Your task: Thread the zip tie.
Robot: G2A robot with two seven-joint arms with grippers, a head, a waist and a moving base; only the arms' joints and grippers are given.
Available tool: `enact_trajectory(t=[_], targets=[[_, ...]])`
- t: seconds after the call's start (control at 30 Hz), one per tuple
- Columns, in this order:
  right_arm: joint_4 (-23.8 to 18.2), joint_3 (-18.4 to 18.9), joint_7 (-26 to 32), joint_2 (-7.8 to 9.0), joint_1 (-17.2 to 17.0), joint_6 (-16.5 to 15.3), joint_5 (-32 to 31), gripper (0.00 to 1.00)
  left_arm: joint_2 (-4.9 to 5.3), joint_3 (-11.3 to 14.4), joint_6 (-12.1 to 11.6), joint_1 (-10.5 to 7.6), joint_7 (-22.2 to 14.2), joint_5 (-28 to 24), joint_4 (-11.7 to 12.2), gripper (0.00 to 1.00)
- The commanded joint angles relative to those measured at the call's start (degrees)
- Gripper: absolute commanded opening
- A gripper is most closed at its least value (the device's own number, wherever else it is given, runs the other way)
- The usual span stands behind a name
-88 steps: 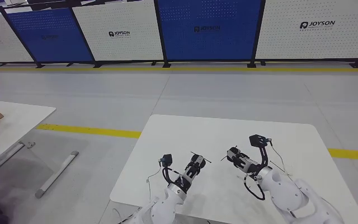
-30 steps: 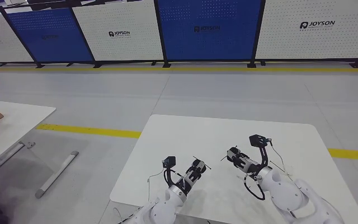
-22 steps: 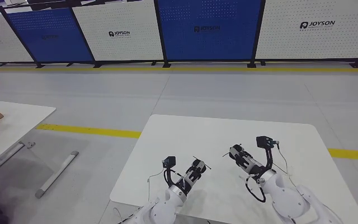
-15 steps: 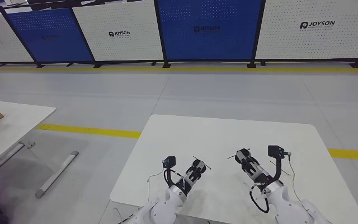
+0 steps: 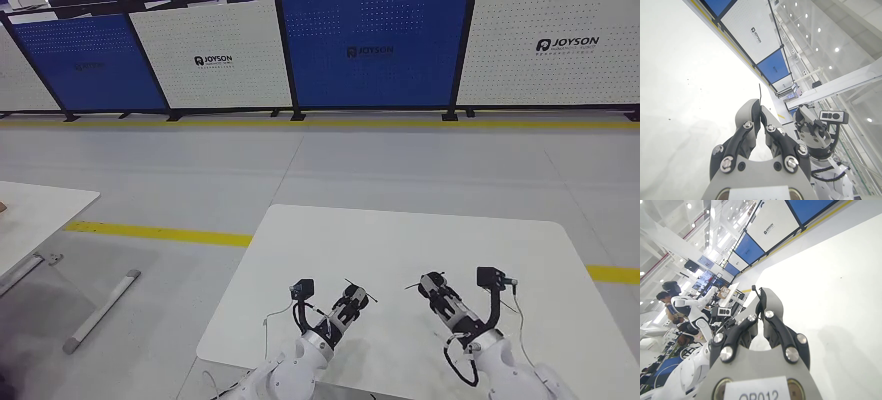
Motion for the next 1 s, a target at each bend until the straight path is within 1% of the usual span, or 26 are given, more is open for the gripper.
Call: enact_trajectory(t=[0.0,0.17,0.23,0.57,0.67,0.8,0.83,0.93,0.97], targets=[[0.64,-0.32,-3.32,-0.3,-1.01,-1.77,-0.62,0.0,0.0,0.0,0.0,0.0,0.0,0.0,0.0,0.0],[1.2,-1.14,-12.43,-1.14,-4.62,-6.37,-2.12,0.0,0.0,0.0,0.0,0.0,0.0,0.0,0.0,0.0],[1.41,-1.23,-13.94,-1.32,-5.54,-6.54,-2.58,0.0,0.0,0.0,0.0,0.0,0.0,0.0,0.0,0.0],[1.42,-1.2,-13.92,-1.33,-5.56,-6.5,-2.68,0.0,0.0,0.0,0.0,0.0,0.0,0.0,0.0,0.0],[1.01,-1.12,-15.99,-1.63,-6.28,-6.09,-5.09,0.0,0.0,0.0,0.0,0.0,0.0,0.0,0.0,0.0],[1.83,-0.83,-16.41,-1.77,-7.63,-8.74,-7.38,0.0,0.0,0.0,0.0,0.0,0.0,0.0,0.0,0.0],[2.15,-0.63,-16.08,-1.78,-8.04,-9.96,-7.37,0.0,0.0,0.0,0.0,0.0,0.0,0.0,0.0,0.0],[2.8,0.24,-14.14,-1.8,-8.92,-12.26,-4.65,0.0,0.0,0.0,0.0,0.0,0.0,0.0,0.0,0.0],[2.96,0.51,-11.99,-1.81,-9.24,-12.56,-2.44,0.0,0.0,0.0,0.0,0.0,0.0,0.0,0.0,0.0]])
